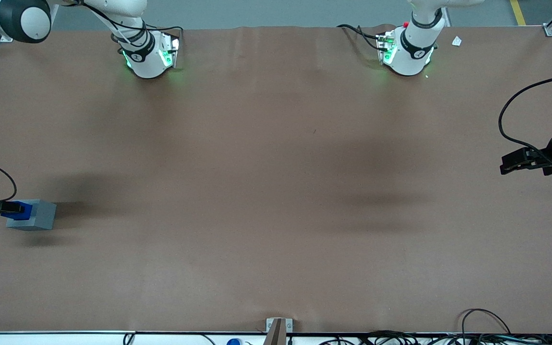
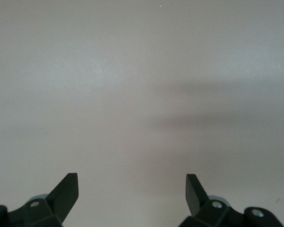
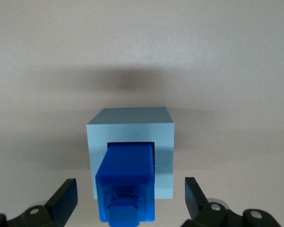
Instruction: Insert blue part into gray base with right arm
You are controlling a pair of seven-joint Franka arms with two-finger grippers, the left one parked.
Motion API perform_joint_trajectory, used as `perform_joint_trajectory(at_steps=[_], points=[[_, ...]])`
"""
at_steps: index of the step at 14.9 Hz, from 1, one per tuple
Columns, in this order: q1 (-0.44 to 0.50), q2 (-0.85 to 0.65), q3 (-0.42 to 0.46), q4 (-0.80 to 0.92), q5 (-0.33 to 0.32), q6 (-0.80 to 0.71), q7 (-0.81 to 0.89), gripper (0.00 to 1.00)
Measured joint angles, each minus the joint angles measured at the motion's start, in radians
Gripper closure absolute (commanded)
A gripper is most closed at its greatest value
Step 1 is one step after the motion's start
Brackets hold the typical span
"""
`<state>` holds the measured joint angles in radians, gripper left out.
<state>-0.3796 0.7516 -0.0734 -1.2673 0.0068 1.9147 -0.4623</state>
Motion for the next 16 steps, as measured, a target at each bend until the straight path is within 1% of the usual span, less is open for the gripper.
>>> perform_joint_trajectory(at_steps=[3, 6, 8, 10, 12, 14, 16], points=[[0.009, -0.056, 0.006, 0.029, 0.003, -0.138, 0.015, 0.0], [0.028, -0.167, 0.015, 0.04, 0.011, -0.277, 0.058, 0.0], [0.06, -0.241, 0.017, 0.041, 0.024, -0.358, 0.12, 0.0], [0.105, -0.305, 0.02, 0.041, 0.039, -0.428, 0.219, 0.0], [0.169, -0.358, 0.023, 0.039, 0.047, -0.48, 0.333, 0.0], [0.237, -0.401, 0.025, 0.037, 0.048, -0.509, 0.416, 0.0], [0.293, -0.446, 0.025, 0.021, 0.048, -0.512, 0.463, 0.0]])
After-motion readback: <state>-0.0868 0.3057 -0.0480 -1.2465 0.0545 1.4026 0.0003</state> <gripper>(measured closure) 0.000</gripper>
